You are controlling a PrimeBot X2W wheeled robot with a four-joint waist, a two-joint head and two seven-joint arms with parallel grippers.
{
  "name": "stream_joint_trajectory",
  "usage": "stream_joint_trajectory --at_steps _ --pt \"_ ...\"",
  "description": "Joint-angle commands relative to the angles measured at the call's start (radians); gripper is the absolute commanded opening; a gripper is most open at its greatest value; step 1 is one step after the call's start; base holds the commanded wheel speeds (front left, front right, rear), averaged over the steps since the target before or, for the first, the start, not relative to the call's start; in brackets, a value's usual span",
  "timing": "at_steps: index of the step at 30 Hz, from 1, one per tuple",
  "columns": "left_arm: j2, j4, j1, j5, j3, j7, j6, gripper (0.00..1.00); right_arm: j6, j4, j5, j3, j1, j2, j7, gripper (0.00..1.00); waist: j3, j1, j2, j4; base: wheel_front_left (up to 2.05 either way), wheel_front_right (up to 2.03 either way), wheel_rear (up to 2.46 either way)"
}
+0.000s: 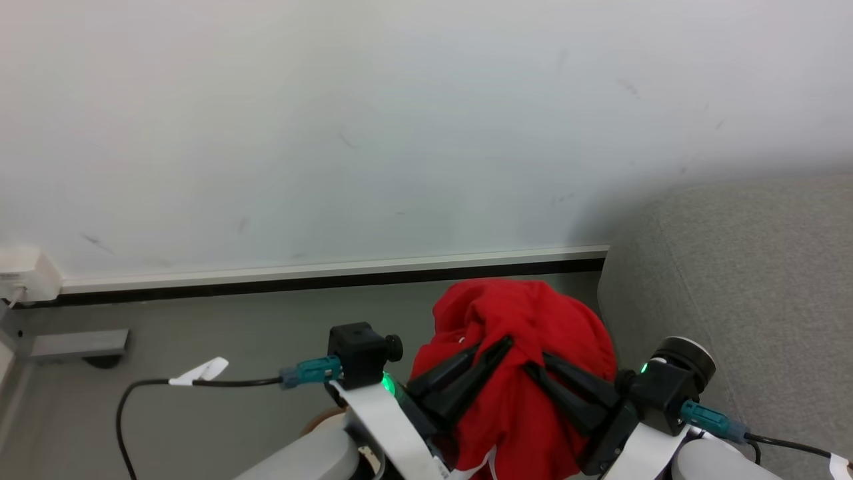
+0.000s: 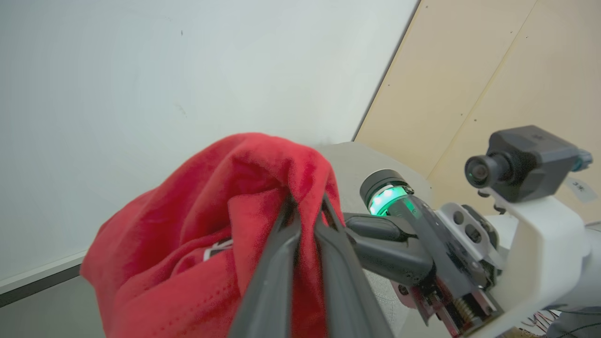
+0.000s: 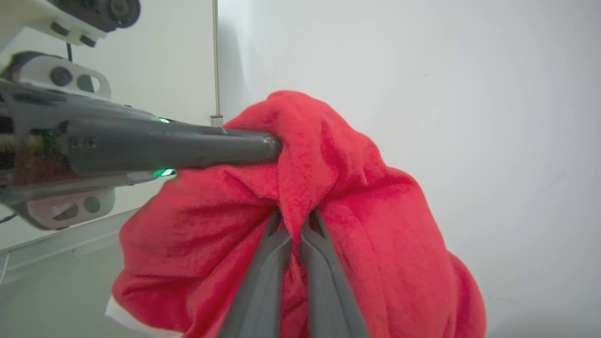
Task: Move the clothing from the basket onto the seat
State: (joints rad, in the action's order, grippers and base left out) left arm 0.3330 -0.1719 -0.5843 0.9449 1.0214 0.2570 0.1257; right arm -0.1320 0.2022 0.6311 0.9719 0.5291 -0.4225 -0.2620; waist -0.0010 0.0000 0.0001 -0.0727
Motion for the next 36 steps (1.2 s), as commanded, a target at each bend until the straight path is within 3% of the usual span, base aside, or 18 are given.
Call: stream_joint_trajectory --at_steps 1,8,14,28,36 --pt "-0.004 -0.006 0.015 -0.016 -0.009 0.005 -0.001 1.0 0.003 0.012 -0.006 -0.015 -0.012 0.013 -0.004 0.0 0.002 0.0 -0.0001 0.009 0.0 0.0 0.0" --pt "-0.019 -0.027 0.032 -0.045 -0.038 0.006 -0.011 1.0 0.003 0.045 -0.032 -0.046 -0.018 0.059 -0.004 0.0 0.002 0.0 -0.0001 0.041 0.0 0.0 0.0" --pt "-0.014 -0.03 0.053 -0.082 -0.07 0.007 -0.021 1.0 0.003 0.049 -0.042 -0.064 -0.02 0.058 -0.004 0.0 0.001 0.0 -0.0001 0.036 0.0 0.0 0.0" --pt "-0.022 -0.027 0.104 -0.143 -0.131 0.007 -0.021 1.0 0.003 0.028 -0.064 -0.131 -0.043 0.015 -0.004 0.0 0.008 0.0 -0.0001 -0.05 0.0 0.0 0.0" --pt "-0.018 -0.035 0.118 -0.158 -0.142 0.007 -0.014 1.0 0.003 0.005 -0.081 -0.169 -0.044 -0.011 -0.004 0.0 0.015 0.0 -0.0001 -0.15 0.0 0.0 0.0"
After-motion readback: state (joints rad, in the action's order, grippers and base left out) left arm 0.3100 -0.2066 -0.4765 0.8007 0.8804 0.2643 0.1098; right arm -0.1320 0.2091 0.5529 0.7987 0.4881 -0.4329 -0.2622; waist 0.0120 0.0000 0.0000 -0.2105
